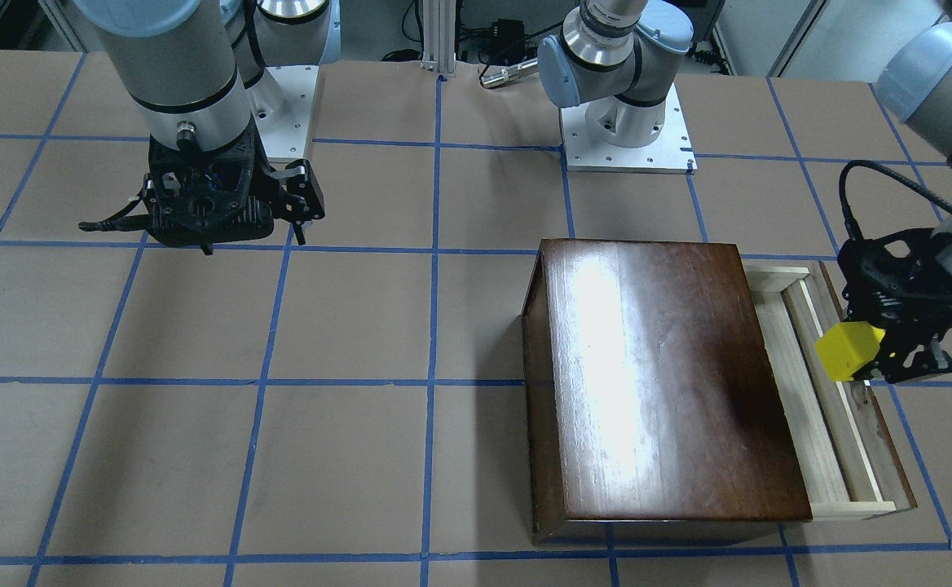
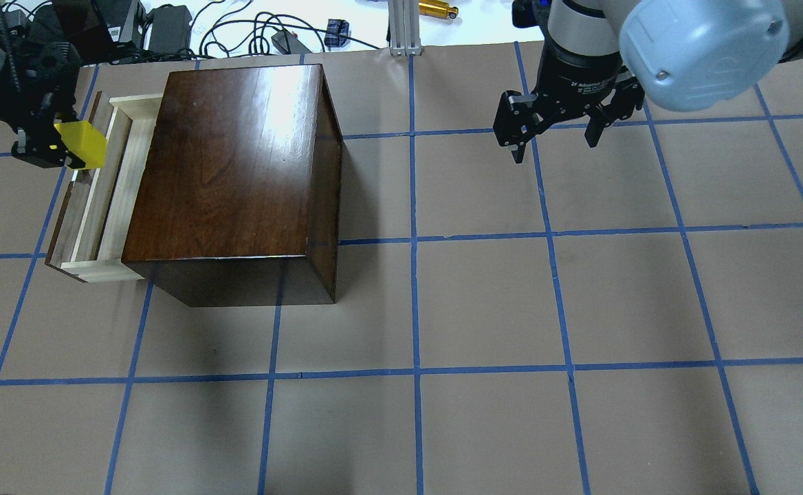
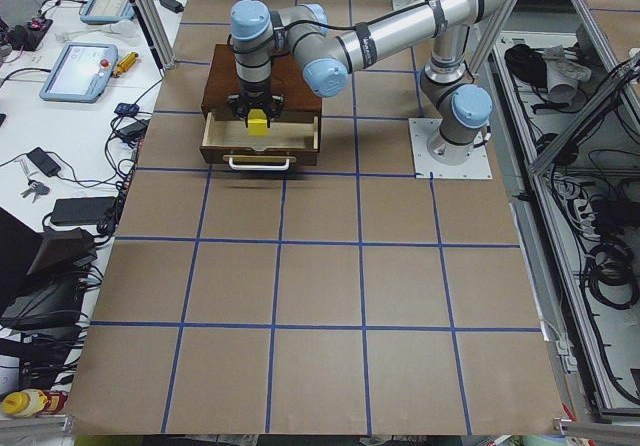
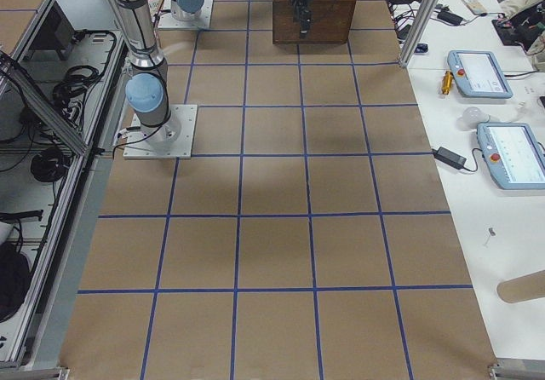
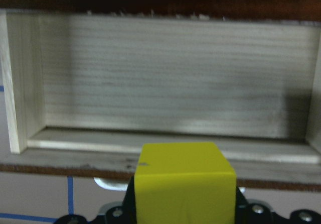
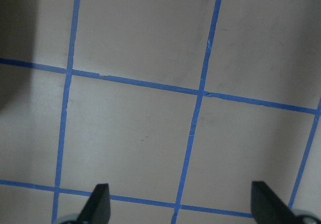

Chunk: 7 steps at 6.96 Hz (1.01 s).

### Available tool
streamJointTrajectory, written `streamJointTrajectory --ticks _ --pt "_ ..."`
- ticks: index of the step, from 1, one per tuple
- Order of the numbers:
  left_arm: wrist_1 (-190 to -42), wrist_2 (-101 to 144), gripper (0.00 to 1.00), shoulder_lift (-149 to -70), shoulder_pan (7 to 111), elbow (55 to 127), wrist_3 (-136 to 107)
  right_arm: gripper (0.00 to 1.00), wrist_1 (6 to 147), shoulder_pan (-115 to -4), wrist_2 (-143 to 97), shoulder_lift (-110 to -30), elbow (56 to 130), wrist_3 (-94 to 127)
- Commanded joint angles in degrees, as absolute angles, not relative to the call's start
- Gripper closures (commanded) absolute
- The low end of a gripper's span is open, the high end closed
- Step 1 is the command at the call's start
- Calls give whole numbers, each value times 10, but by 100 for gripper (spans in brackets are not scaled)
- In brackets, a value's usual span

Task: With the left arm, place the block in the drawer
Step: 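Carry the yellow block over the open drawer with the left gripper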

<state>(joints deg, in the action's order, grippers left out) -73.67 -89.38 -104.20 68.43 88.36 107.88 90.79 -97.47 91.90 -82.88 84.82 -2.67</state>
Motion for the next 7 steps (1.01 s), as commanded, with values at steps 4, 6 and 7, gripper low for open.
streamJointTrajectory --ticks 4,6,7 --pt "-648 -893 100 -1096 695 939 1074 0 908 -975 918 -829 848 -27" --pt "-648 -892 100 -1098 695 936 1071 0 908 -975 919 -829 848 -27" --pt "-649 -889 44 -1098 695 935 1071 0 908 -975 919 -829 848 -26"
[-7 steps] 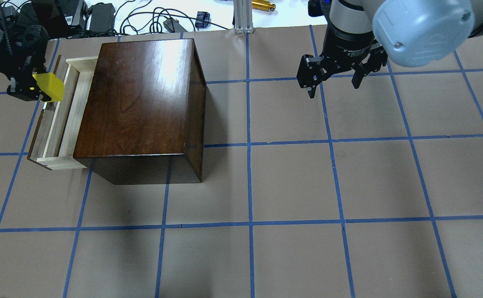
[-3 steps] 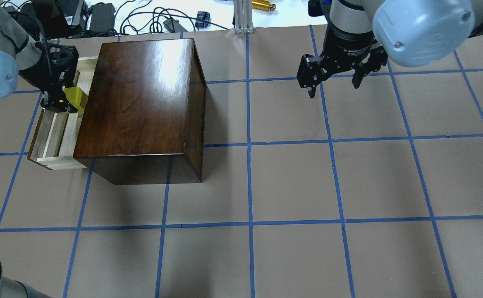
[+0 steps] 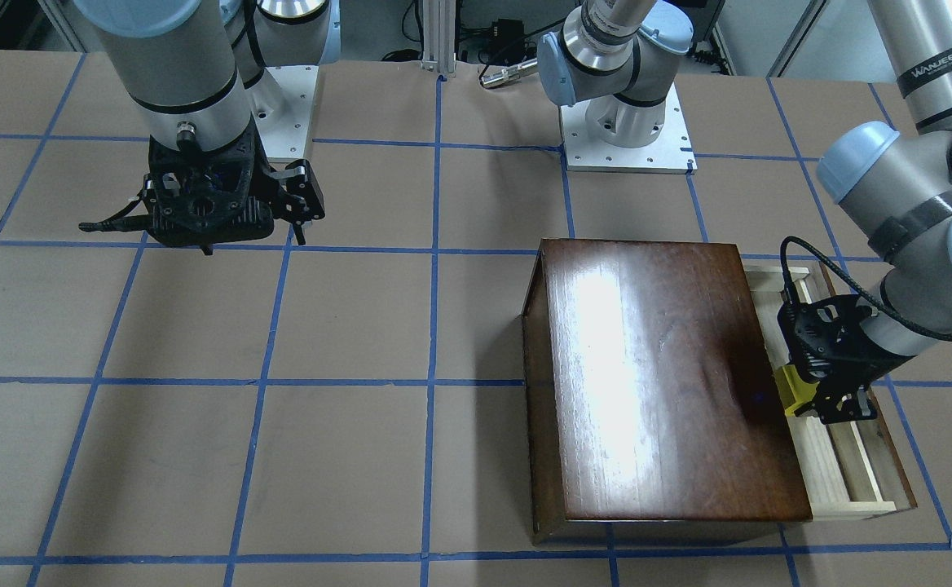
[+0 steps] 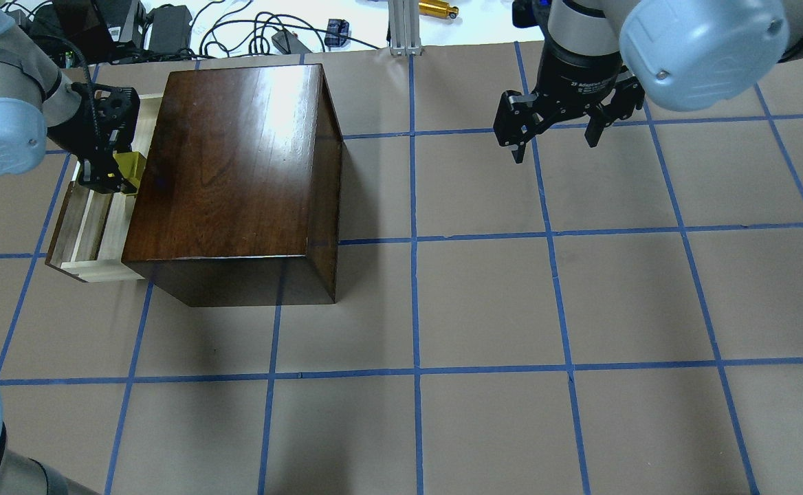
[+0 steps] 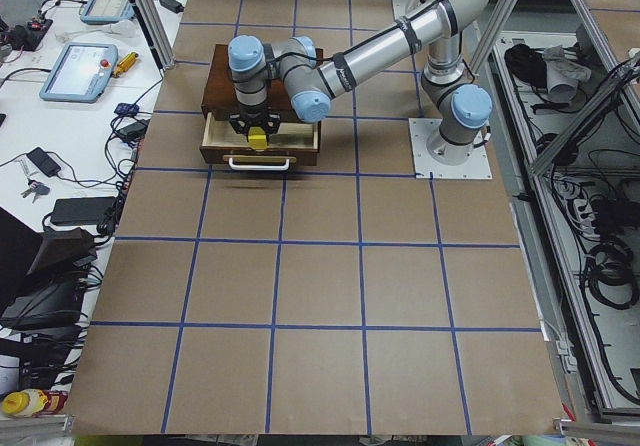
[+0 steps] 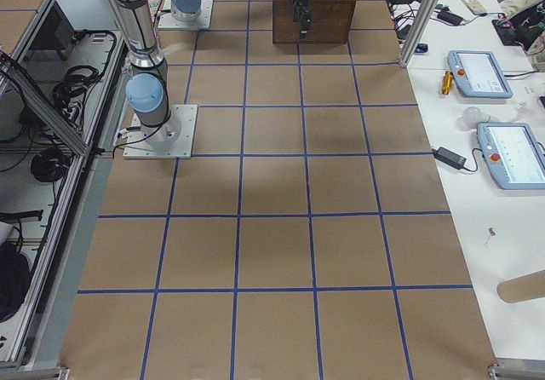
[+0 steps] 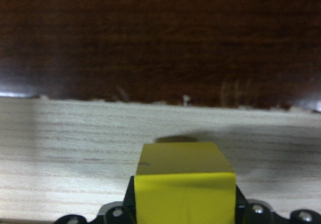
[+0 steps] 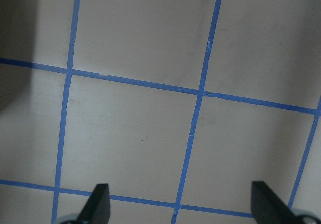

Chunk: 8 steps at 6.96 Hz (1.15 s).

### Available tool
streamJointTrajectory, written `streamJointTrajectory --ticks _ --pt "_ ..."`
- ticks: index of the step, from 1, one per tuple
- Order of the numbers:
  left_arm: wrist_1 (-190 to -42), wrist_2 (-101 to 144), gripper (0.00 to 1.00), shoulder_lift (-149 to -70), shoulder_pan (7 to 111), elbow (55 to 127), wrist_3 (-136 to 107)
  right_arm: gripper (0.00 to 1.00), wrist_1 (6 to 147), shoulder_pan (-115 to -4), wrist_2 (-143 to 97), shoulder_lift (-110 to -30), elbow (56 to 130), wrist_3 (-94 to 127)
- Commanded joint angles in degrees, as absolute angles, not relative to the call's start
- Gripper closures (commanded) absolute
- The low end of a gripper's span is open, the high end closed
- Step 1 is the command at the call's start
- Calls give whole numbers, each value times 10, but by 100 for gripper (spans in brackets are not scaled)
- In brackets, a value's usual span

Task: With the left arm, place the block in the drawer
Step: 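Carry the yellow block over the open drawer with the left gripper, then open the left gripper to drop the block into the drawer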

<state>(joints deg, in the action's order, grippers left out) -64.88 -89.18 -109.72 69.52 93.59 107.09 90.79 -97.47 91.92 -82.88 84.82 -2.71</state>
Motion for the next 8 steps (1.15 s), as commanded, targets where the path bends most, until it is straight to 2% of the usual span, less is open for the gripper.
streamJointTrajectory --ticks 1,2,3,6,8 --pt "-650 -889 22 -1096 695 933 1071 0 908 -975 919 -829 848 -27" --pt "-656 -890 15 -1089 695 933 1069 0 908 -975 919 -829 848 -27" --pt "-660 -893 2 -1077 699 930 1070 0 908 -975 919 -829 848 -27" --pt "-826 -882 0 -1003 706 870 1009 0 908 -975 918 -829 848 -26" --pt "-907 -884 0 -933 706 874 978 0 908 -975 918 -829 848 -27"
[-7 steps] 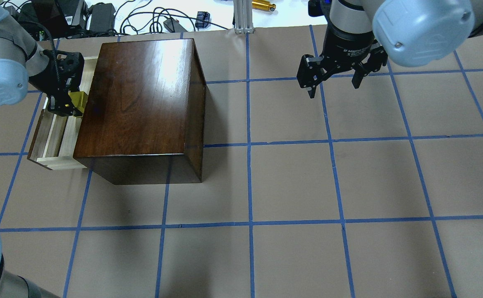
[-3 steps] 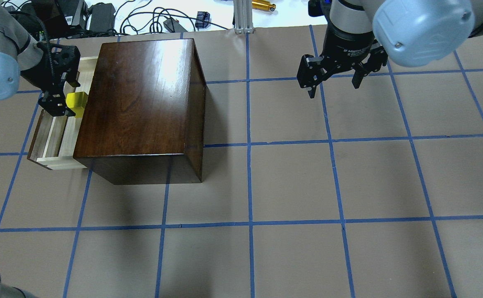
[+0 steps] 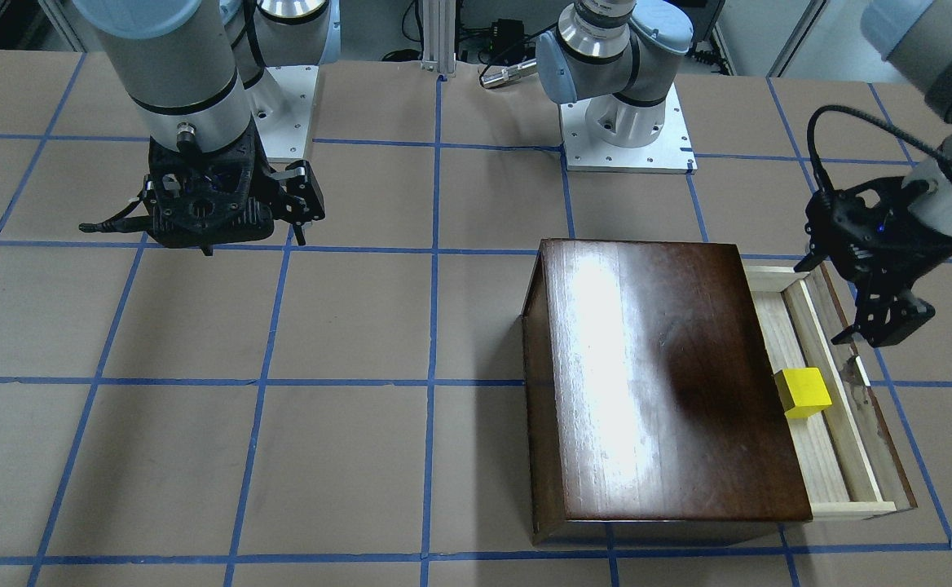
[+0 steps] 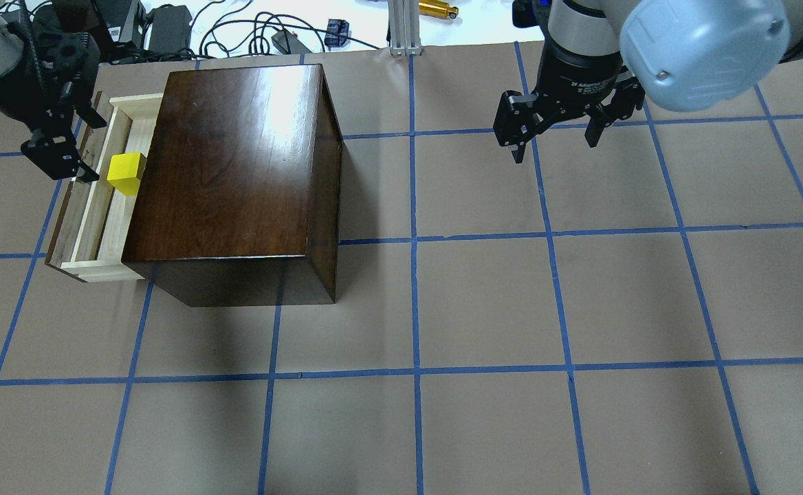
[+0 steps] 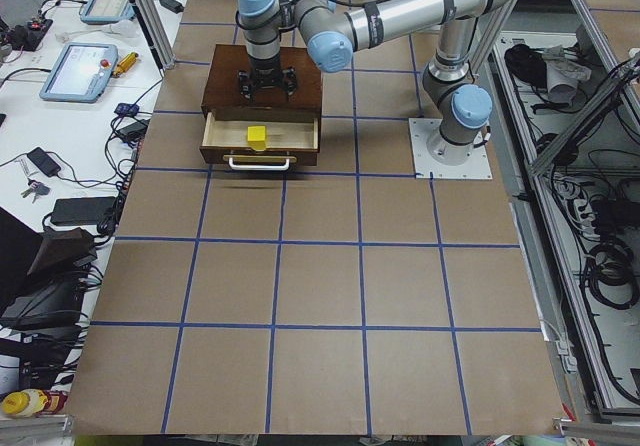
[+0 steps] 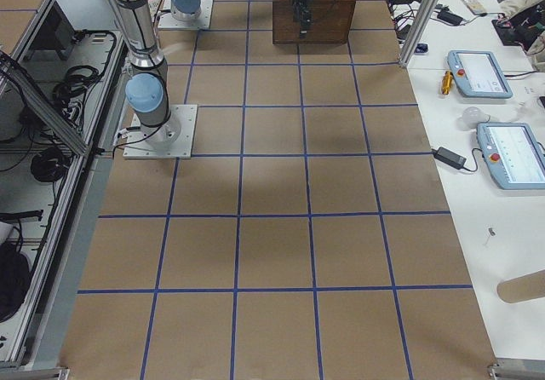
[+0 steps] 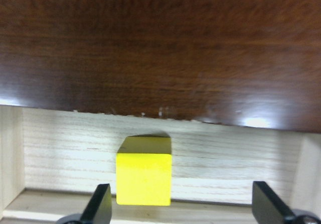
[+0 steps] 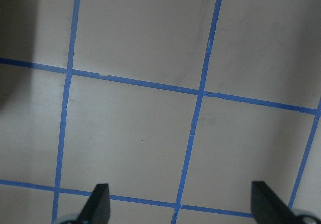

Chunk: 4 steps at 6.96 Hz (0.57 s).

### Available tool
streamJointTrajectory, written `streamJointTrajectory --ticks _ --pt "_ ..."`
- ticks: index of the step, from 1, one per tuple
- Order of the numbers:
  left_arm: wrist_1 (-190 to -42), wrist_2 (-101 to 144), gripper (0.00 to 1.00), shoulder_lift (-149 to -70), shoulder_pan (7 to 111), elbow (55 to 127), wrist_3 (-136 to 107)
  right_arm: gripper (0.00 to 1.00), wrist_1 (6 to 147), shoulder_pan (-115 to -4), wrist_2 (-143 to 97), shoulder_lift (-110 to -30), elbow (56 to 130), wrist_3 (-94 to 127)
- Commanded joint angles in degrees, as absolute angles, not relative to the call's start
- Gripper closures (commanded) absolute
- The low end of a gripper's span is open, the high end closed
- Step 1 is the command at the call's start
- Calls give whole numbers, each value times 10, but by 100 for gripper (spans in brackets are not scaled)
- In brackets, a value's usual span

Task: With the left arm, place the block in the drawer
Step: 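Open the left gripper to drop the block into the drawer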

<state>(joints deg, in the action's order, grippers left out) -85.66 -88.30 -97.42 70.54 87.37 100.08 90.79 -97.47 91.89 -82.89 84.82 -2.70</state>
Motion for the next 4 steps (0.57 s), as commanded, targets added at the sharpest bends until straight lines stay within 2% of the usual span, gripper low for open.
streamJointTrajectory --ticks 1,4 --pt "-922 -883 0 -906 706 875 909 0 908 -975 918 -829 848 -27" --pt "-928 -888 0 -871 741 906 683 0 908 -975 919 -829 848 -27"
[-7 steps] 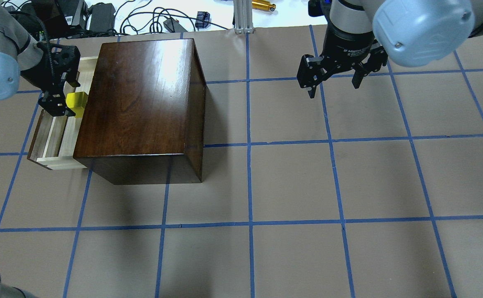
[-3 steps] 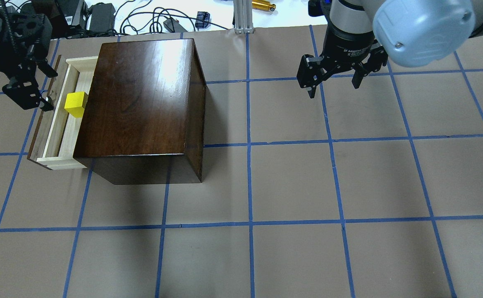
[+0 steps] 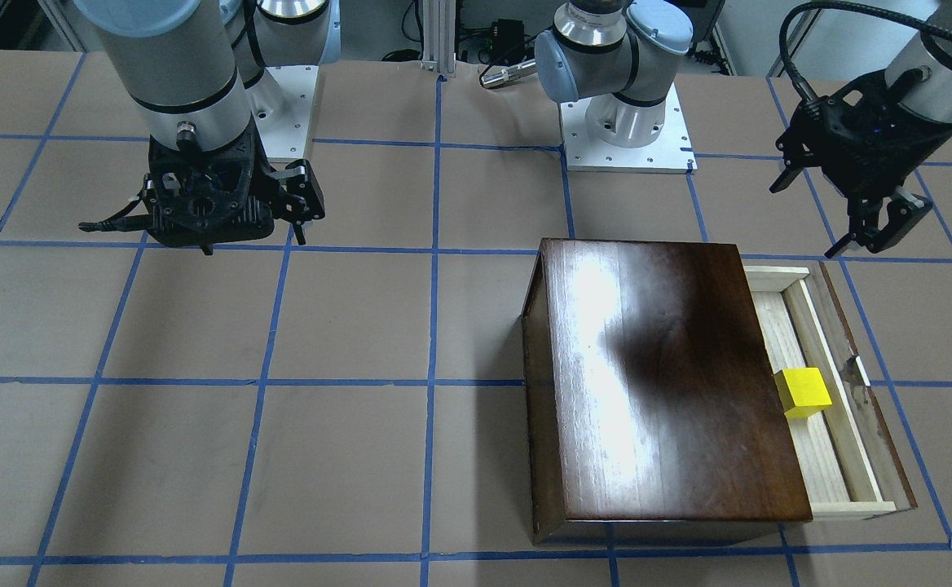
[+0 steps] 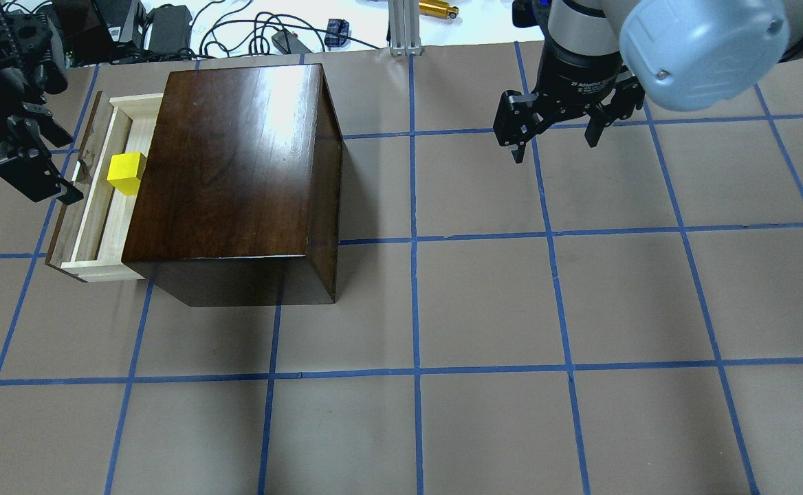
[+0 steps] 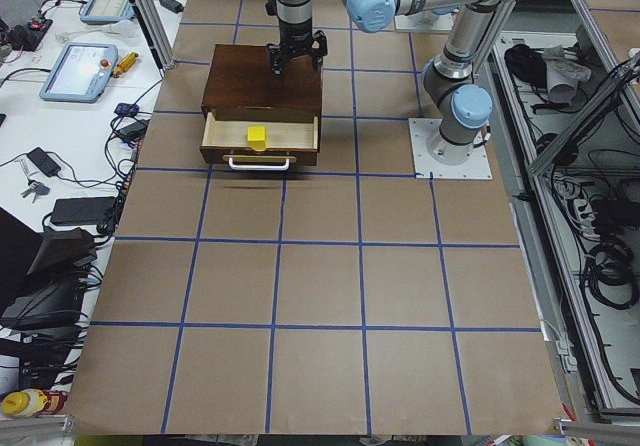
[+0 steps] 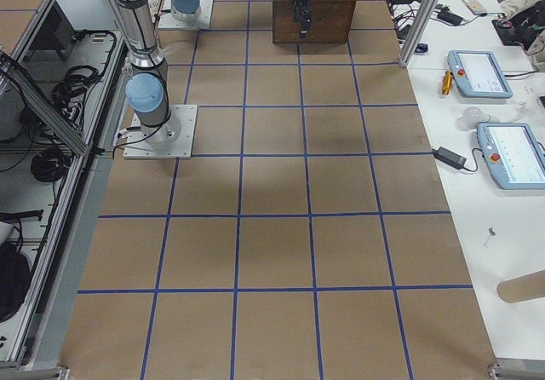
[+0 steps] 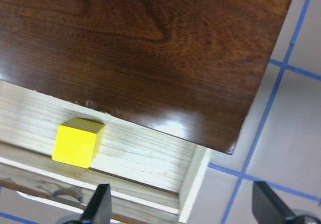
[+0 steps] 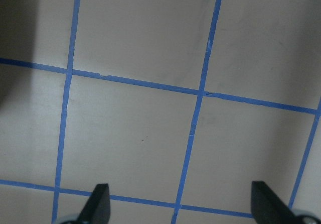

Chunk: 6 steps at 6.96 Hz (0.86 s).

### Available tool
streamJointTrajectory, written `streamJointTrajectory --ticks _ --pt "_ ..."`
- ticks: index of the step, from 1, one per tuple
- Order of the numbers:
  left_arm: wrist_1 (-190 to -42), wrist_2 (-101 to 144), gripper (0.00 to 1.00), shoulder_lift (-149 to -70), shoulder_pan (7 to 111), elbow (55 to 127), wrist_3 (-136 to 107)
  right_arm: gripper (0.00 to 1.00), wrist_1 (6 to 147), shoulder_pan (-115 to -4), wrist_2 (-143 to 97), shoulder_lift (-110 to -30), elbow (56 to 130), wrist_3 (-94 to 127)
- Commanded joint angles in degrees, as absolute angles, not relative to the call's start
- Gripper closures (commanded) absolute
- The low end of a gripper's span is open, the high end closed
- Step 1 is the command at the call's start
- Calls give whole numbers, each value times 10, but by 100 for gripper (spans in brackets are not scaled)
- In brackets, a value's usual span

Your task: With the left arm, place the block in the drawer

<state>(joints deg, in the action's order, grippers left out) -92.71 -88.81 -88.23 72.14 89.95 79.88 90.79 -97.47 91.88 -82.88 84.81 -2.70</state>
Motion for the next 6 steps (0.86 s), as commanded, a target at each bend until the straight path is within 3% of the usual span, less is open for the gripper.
streamJointTrajectory --ticks 1,6 --pt "-923 -889 0 -870 777 907 598 0 908 -975 919 -829 848 -27" --pt "-892 -891 0 -882 950 908 71 0 908 -975 918 -829 848 -26"
